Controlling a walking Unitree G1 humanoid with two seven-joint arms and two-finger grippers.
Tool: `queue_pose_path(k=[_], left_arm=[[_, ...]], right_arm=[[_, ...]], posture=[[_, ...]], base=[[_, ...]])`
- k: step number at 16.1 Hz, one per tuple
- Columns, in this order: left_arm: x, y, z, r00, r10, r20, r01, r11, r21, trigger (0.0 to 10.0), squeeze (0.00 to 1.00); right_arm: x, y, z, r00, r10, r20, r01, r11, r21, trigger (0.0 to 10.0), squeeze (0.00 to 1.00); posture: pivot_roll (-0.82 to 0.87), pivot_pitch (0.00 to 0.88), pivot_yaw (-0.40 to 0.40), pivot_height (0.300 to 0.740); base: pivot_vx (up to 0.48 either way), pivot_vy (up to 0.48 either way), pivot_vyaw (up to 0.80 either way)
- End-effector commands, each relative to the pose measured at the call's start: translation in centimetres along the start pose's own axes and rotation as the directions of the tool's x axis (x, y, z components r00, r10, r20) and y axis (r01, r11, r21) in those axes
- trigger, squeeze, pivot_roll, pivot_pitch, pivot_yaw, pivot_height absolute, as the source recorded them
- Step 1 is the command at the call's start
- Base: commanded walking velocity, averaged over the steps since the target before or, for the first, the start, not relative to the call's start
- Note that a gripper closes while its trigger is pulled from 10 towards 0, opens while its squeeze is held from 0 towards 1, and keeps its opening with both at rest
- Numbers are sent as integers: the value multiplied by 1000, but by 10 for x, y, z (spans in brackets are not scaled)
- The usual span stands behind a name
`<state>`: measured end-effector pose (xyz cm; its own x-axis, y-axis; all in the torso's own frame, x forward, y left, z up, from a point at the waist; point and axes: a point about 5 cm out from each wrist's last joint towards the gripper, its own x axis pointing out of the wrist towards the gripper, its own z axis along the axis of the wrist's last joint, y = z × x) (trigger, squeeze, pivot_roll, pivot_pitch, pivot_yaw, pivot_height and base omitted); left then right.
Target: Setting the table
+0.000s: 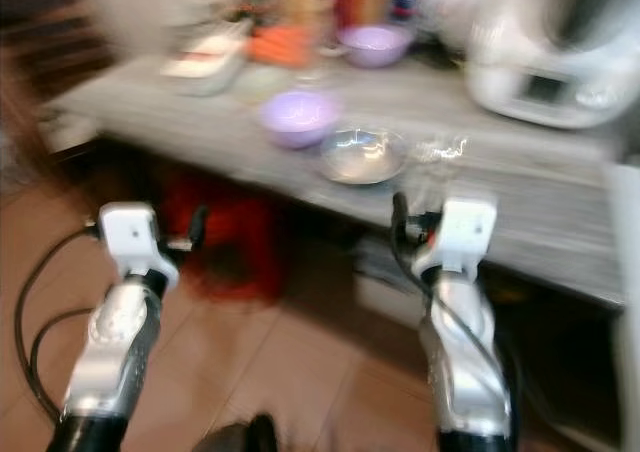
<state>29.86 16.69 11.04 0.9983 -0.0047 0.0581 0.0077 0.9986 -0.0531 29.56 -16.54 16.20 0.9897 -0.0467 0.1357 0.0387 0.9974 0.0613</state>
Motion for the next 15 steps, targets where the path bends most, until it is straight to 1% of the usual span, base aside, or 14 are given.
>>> queue_pose_path(k=[1, 8, 10, 11, 12, 13, 15], left_arm=[[3, -1, 3, 1000, -2, 1, 2, 1000, 11, 10000, 0], [3, -2, 2, 1000, -9, 4, 9, 1000, 11, 10000, 0], [3, -5, 2, 999, -32, 15, 32, 999, 7, 10000, 0], [2, -7, 4, 997, -68, 34, 68, 998, -1, 10000, 0], [2, -8, 5, 996, -83, 39, 83, 996, -8, 10000, 0], [1, -9, 5, 995, -87, 39, 87, 996, 5, 10000, 0], [2, -11, 5, 995, -97, 38, 97, 995, -4, 10000, 0]], right_arm=[[-3, -1, -2, 1000, -15, -6, 15, 1000, 10, 10000, 0], [-2, -3, -1, 1000, -21, -5, 21, 1000, 2, 10000, 0], [-3, -4, -1, 1000, -24, -4, 24, 1000, -3, 10000, 0], [-3, -4, -1, 1000, -26, -5, 26, 1000, -4, 10000, 0], [-3, -5, -1, 1000, -27, -6, 27, 1000, -5, 10000, 0], [-4, -5, -2, 1000, -29, -7, 29, 1000, -6, 10000, 0], [-4, -6, -2, 999, -31, -9, 31, 1000, -5, 10000, 0]], posture=[[-62, 74, 42, 740], [-66, 76, 39, 740], [-69, 77, 40, 740], [-69, 77, 40, 740], [-74, 80, 39, 740], [-74, 80, 39, 740], [-74, 80, 39, 740]], base=[[-349, 0, 0], [-337, 0, 0], [0, 0, 0], [0, 0, 0], [0, 0, 0], [0, 0, 0], [0, 0, 0]])
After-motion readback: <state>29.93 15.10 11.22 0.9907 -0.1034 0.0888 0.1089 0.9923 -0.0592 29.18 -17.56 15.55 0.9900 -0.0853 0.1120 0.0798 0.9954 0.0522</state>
